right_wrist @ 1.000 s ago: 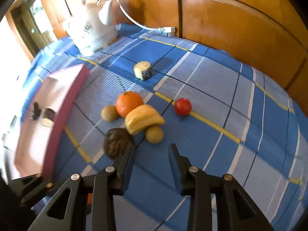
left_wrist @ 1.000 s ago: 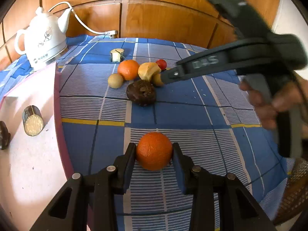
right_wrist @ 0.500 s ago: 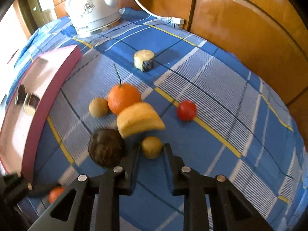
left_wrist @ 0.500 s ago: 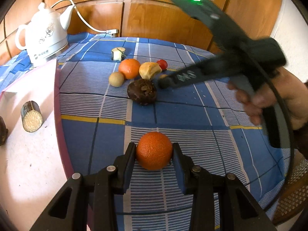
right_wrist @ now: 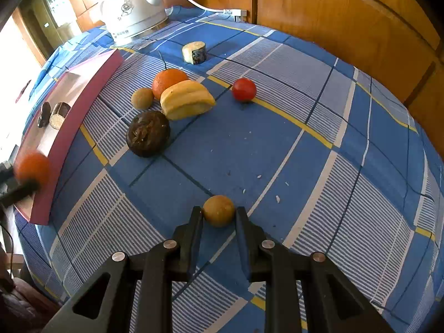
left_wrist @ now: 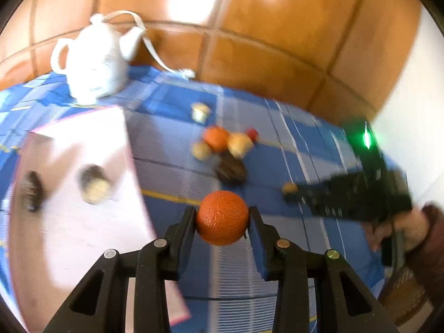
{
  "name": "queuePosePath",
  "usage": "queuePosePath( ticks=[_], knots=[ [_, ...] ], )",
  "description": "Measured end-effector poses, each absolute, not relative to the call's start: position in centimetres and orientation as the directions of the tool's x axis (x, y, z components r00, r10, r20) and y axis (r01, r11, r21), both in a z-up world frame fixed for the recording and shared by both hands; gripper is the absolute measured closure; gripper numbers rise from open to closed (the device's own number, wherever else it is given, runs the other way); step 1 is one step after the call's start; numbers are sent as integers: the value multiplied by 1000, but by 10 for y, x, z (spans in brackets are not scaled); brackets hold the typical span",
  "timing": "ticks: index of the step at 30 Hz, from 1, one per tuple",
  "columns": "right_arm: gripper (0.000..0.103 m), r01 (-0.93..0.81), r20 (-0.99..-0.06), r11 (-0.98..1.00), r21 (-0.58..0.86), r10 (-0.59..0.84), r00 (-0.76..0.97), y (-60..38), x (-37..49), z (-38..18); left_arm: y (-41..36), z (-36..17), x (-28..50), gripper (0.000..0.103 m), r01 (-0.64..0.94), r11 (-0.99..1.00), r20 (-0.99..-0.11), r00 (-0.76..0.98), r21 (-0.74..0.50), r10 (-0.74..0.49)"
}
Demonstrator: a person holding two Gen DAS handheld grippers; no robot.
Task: Organize fruits
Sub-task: 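Carry the orange into the tray with the left tool while the right tool grasps a small tan fruit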
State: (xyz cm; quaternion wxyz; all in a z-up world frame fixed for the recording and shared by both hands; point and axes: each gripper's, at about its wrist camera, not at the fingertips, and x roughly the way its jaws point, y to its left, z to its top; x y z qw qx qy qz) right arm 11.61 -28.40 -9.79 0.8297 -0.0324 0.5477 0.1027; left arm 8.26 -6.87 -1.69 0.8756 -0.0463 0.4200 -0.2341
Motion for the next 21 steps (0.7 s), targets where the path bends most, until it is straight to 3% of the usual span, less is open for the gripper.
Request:
queuePosePath(
  ticks=[10, 21],
  knots=[
    [79, -229, -919, 973, 9, 98, 382, -273, 113, -100, 41, -9, 160, 65, 73, 964, -738, 630, -256, -243],
    [79, -230, -917, 973, 4, 95, 387, -274, 113, -100, 76, -42, 209, 64, -67, 978, -800, 588, -196, -120]
  ],
)
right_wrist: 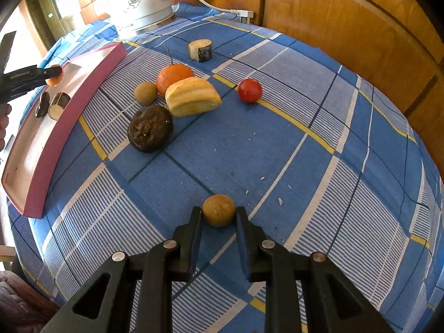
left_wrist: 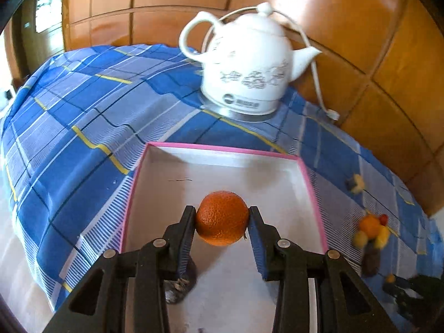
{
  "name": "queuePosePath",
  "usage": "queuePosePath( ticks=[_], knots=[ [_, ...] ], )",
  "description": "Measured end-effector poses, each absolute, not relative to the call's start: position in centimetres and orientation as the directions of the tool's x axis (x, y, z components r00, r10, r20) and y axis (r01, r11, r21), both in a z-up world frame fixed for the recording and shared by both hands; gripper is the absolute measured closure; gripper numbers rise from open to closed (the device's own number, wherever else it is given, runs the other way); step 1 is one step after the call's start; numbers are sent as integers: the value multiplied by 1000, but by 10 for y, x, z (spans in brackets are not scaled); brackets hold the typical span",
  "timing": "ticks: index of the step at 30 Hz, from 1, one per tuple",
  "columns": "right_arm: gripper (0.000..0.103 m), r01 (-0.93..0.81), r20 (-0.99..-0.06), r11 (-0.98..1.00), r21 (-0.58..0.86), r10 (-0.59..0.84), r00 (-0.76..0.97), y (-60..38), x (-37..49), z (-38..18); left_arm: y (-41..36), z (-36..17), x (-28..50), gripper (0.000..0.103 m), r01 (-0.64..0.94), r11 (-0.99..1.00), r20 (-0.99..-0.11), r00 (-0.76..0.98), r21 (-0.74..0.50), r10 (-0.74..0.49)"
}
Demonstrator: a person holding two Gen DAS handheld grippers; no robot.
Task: Organize fruits
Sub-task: 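Carry the orange into the tray with the left tool while the right tool grasps a small tan fruit, then carry the small tan fruit with the right tool into the tray and open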
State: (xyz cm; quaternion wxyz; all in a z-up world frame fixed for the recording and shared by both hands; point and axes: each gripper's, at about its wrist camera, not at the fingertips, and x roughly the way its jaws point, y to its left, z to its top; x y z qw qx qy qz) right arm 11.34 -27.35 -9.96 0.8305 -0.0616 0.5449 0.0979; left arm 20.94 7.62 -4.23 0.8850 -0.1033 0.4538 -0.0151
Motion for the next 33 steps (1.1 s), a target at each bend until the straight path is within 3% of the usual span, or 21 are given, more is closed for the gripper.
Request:
queuePosePath(
  ticks=[2, 4, 6, 21, 25, 33],
  knots=[
    [79, -229, -917, 973, 6, 96, 388, -274, 113, -100, 80, -45, 209, 62, -79, 975, -805, 581, -209, -125],
    [79, -226, -918, 974, -1, 90, 387, -274, 113, -100, 81, -43, 205, 47, -89, 977, -797, 595, -192, -103],
    [79, -225, -918, 974, -4, 86, 388, -274, 113, -99, 80, -37, 195, 44, -84, 979, -780, 619, -185, -95],
    [79, -222, -917, 975, -13, 77, 392, -272, 113, -99, 49, -14, 106, 43, -60, 987, -743, 665, -148, -71],
    [79, -224, -917, 974, -22, 69, 394, -271, 112, -99, 42, -11, 86, 35, -48, 990, -733, 678, -130, -63],
    [79, -220, -915, 975, -34, 59, 399, -270, 111, -98, 27, -11, 62, 32, -1, 997, -723, 688, -73, -52]
  ],
)
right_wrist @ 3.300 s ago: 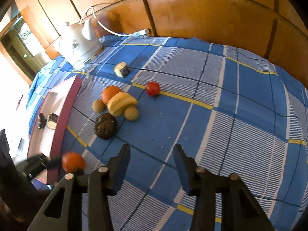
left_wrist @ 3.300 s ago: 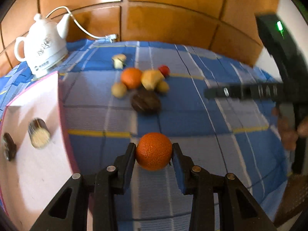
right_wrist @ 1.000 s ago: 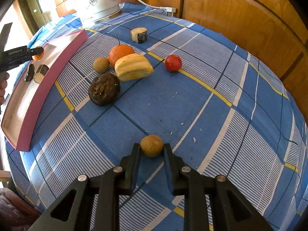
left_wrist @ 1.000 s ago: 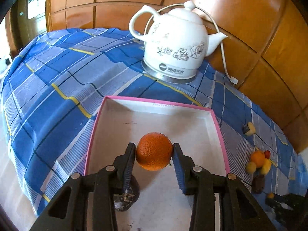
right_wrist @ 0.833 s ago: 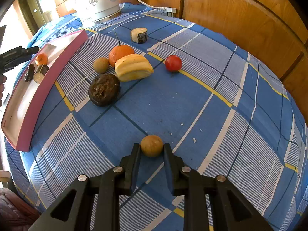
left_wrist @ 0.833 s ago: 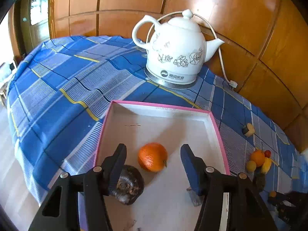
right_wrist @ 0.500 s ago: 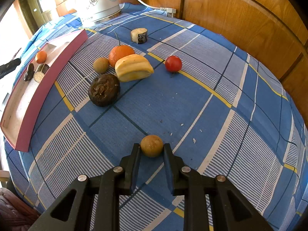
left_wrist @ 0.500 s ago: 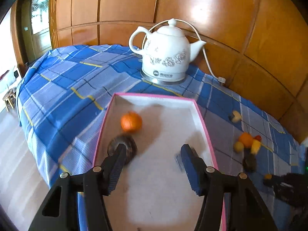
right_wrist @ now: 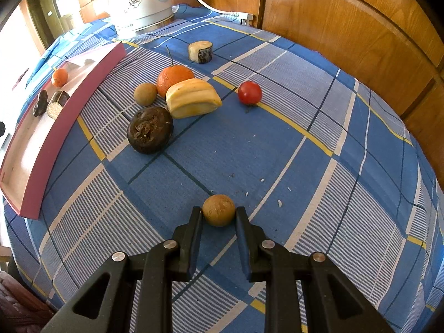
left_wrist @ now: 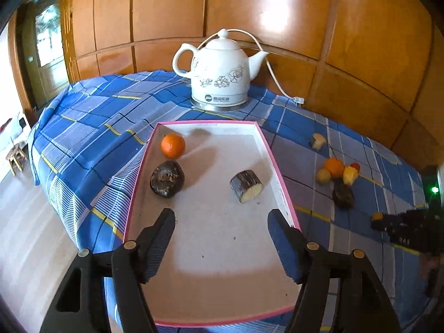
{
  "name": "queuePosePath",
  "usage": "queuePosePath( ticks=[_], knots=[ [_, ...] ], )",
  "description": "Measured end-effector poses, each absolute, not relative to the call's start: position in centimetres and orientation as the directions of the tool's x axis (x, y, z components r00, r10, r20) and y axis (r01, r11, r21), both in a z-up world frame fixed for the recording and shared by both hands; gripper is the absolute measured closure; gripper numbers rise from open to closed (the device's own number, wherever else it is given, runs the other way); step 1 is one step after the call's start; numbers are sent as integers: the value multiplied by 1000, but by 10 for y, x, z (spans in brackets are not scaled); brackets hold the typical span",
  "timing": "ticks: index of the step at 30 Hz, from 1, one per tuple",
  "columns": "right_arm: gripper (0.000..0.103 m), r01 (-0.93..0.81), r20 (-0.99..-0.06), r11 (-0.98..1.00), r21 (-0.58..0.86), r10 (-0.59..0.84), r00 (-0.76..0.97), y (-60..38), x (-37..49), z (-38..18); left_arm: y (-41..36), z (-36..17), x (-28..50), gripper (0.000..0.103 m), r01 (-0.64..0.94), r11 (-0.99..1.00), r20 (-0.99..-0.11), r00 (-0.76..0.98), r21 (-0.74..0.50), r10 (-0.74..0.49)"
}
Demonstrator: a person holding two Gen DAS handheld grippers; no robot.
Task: Organize fruits
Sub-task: 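Carry the small tan fruit with the right tool into the tray and open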
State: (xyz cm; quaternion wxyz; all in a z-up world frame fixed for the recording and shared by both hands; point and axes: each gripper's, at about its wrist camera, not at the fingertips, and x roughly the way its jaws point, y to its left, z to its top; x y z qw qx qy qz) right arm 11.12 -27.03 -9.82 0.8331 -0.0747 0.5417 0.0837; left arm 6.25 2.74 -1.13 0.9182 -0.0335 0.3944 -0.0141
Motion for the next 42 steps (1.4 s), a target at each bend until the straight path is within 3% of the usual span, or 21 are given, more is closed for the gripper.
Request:
queuePosePath(
  ticks=[20, 25, 34, 42],
  knots=[
    [79, -206, -909, 977, -55, 36, 415, -268, 110, -97, 46, -19, 48, 24, -40, 997, -723, 691, -65, -19],
    [79, -247, -876, 969, 22, 138, 463, -246, 101, -67, 57, -22, 48, 24, -62, 994, -729, 684, -89, -23],
    [79, -479, -816, 867, 135, 371, 443, -140, 92, -36, 85, -24, 46, 24, -132, 982, -727, 687, -134, -7],
    [79, -553, -829, 819, 152, 411, 380, -71, 108, -49, 107, -27, 40, 24, -174, 972, -730, 684, -158, 3]
  ],
)
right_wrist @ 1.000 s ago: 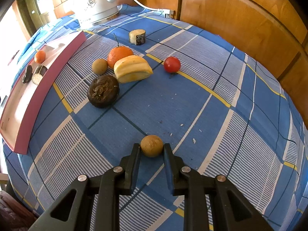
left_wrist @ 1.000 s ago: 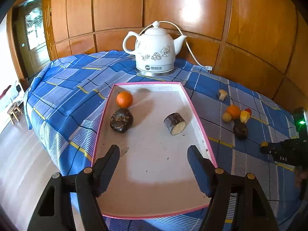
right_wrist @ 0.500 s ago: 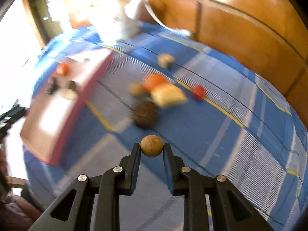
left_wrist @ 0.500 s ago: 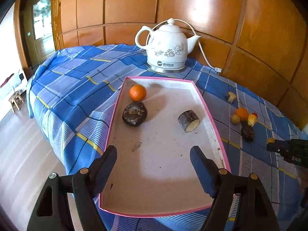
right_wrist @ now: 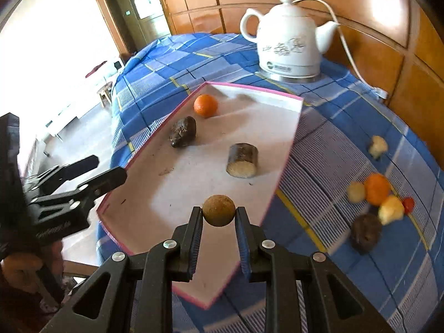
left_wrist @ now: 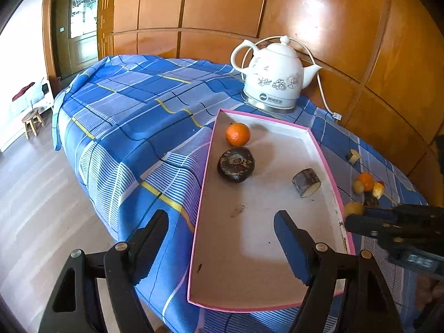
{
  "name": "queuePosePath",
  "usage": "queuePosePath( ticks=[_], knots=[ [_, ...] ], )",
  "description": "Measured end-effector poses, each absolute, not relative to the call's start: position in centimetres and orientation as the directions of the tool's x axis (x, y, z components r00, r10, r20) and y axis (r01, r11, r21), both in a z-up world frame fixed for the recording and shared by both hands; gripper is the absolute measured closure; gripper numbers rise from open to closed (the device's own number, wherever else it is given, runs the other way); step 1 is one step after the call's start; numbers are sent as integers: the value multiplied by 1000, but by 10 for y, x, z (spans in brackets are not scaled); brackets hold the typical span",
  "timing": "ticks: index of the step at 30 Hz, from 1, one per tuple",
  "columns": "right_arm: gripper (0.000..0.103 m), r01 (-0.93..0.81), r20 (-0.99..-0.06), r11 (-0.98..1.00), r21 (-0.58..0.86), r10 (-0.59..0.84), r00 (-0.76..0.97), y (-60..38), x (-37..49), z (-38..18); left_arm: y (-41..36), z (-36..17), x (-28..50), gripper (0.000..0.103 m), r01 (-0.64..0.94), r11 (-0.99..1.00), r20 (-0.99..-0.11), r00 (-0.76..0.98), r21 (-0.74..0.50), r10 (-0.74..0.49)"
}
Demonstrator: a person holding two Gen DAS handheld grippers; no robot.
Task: Organize fruits
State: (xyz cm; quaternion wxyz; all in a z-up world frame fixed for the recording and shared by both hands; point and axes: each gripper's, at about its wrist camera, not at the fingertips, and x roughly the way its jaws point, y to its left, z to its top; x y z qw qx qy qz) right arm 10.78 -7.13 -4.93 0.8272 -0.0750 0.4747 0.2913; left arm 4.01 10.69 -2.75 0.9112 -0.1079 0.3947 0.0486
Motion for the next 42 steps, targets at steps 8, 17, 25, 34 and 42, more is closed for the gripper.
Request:
queuePosePath(
  ticks=[8, 17, 25, 34, 42],
  knots=[
    [68, -500, -845, 857, 127, 358, 398, -70, 121, -63, 98, -30, 41, 24, -131, 978, -730, 683, -162, -29],
    [68, -446, -813, 881, 162, 375, 446, -119, 105, -43, 86, -29, 42, 25, -95, 984, -732, 680, -153, -48],
    [68, -272, -827, 948, 164, 283, 486, -214, 95, -43, 73, -28, 43, 25, -59, 988, -734, 676, -141, -64],
    [68, -107, -855, 987, 122, 159, 494, -296, 98, -49, 53, -22, 47, 25, 1, 993, -736, 671, -120, -90],
    [68, 9, -878, 989, 149, 128, 462, -329, 104, -72, 17, -15, 59, 34, 108, 989, -745, 650, -104, -149]
  ],
)
